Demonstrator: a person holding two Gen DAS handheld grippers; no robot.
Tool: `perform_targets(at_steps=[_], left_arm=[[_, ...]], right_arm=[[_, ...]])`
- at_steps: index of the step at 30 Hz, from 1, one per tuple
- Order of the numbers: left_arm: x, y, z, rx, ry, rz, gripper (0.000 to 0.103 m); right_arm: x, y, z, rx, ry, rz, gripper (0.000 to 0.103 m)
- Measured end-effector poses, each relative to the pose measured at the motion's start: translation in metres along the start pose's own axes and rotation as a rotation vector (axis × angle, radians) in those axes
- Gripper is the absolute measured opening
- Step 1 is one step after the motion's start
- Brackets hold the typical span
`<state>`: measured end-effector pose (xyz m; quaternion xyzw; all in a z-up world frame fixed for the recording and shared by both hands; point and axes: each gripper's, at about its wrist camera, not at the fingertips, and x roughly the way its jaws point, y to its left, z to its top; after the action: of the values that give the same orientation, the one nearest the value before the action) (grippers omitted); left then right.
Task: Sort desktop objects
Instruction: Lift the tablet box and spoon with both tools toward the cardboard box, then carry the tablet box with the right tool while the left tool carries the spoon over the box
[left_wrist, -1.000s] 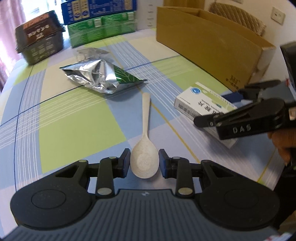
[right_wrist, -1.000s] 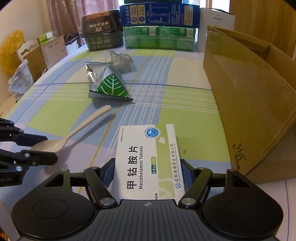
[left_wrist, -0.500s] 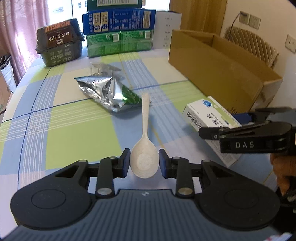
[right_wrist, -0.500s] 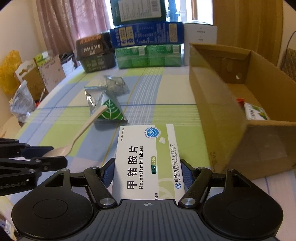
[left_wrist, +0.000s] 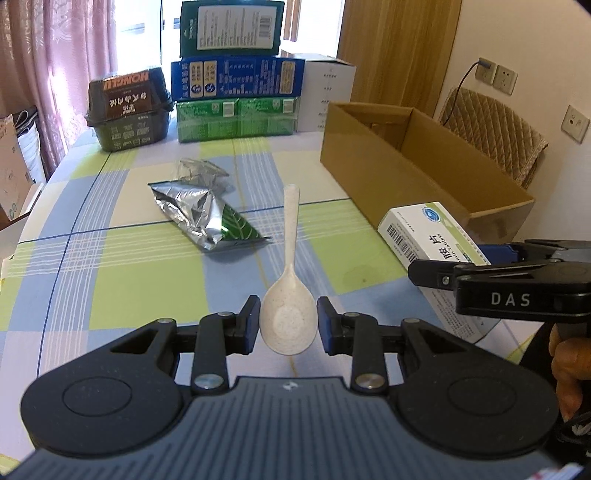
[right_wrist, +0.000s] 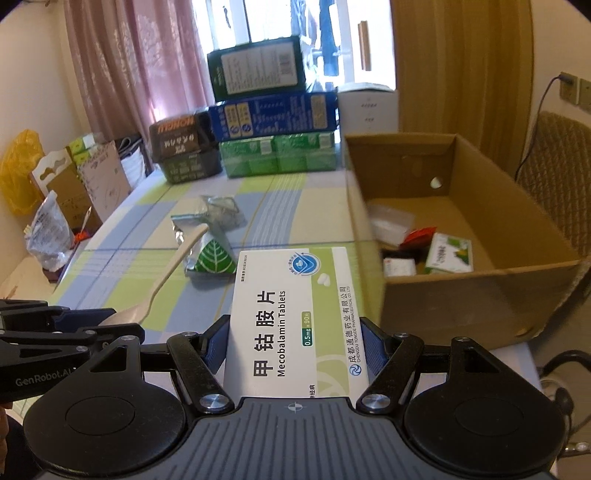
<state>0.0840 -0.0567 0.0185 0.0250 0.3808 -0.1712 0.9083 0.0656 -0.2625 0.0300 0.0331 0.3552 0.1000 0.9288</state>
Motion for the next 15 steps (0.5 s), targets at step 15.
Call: perform_targets(at_steps=[15], left_arm=[[-0.014,-0.059,0.025,0.068,-0.041,-0.045,0.027]], right_arm=[[-0.048,-0.045,0.013,0.052,-0.067,-0.059,0.068]])
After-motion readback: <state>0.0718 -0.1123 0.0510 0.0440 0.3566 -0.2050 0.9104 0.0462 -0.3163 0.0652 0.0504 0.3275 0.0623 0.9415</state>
